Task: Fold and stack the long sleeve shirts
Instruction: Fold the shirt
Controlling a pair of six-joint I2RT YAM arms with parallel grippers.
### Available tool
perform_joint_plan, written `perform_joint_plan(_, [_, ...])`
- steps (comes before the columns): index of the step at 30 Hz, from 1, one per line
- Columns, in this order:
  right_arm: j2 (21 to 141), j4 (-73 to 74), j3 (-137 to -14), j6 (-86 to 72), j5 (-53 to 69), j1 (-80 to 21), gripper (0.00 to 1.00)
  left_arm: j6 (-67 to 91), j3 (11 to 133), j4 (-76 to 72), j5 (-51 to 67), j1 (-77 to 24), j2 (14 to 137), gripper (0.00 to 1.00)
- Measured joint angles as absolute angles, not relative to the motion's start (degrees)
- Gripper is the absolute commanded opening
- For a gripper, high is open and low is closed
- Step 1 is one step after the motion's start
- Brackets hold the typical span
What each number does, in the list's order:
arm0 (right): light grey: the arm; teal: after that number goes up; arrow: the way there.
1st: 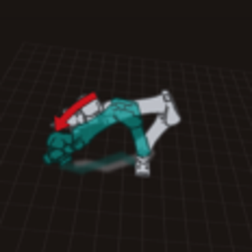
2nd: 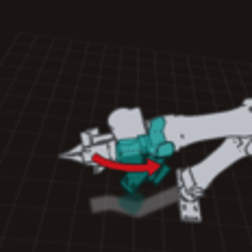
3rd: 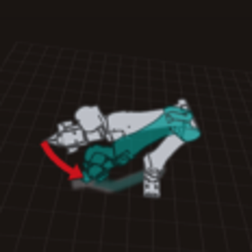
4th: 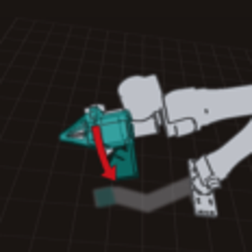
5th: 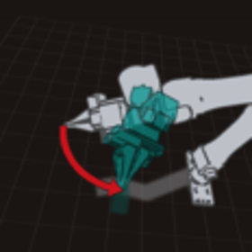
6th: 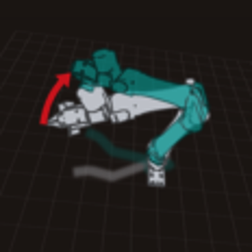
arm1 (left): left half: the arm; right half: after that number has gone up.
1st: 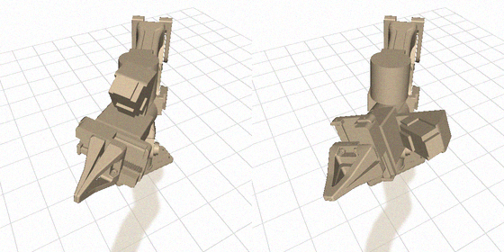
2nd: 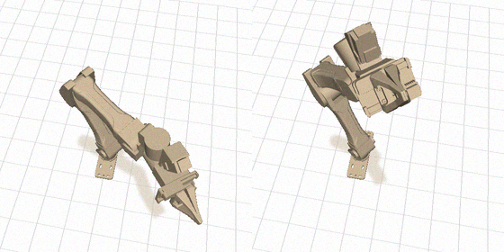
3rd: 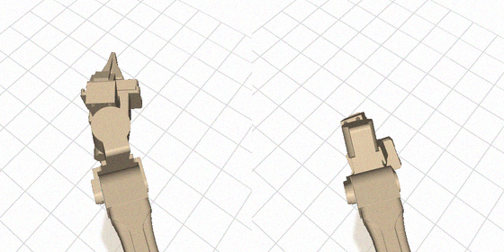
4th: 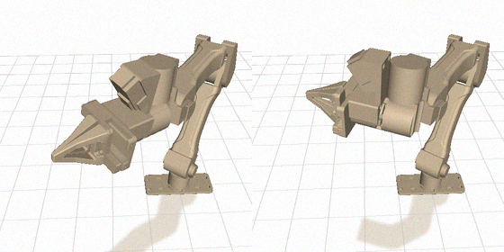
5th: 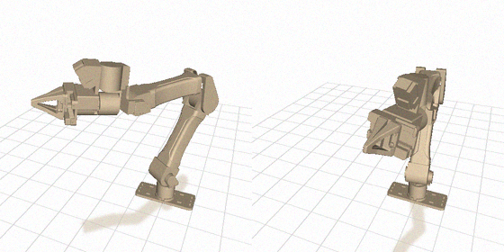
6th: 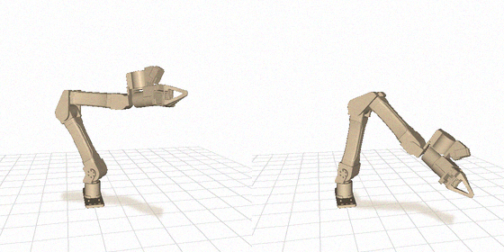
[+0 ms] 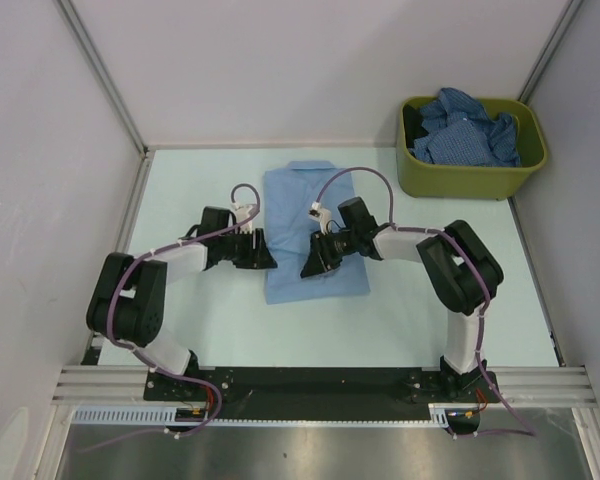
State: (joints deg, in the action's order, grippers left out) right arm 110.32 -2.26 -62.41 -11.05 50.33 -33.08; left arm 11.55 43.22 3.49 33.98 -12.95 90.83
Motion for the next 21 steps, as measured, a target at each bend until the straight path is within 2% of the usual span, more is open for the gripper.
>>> perform_joint_plan(10, [115.44, -5.67, -62.59, -12.36, 48.75, -33.54, 0.28, 11.57, 46.26, -0.1, 36.71, -12.95, 95.64, 0.49])
perform_joint_plan(18, [115.74, -5.74, -62.74, -11.68, 49.34, -33.52, 0.27, 12.62, 51.64, -4.12, 36.64, -12.73, 99.44, 0.38])
perform_joint_plan(21, [115.77, -5.74, -62.74, -11.33, 49.43, -33.52, 0.28, 13.56, 53.47, -5.58, 36.6, -11.81, 99.83, 0.37])
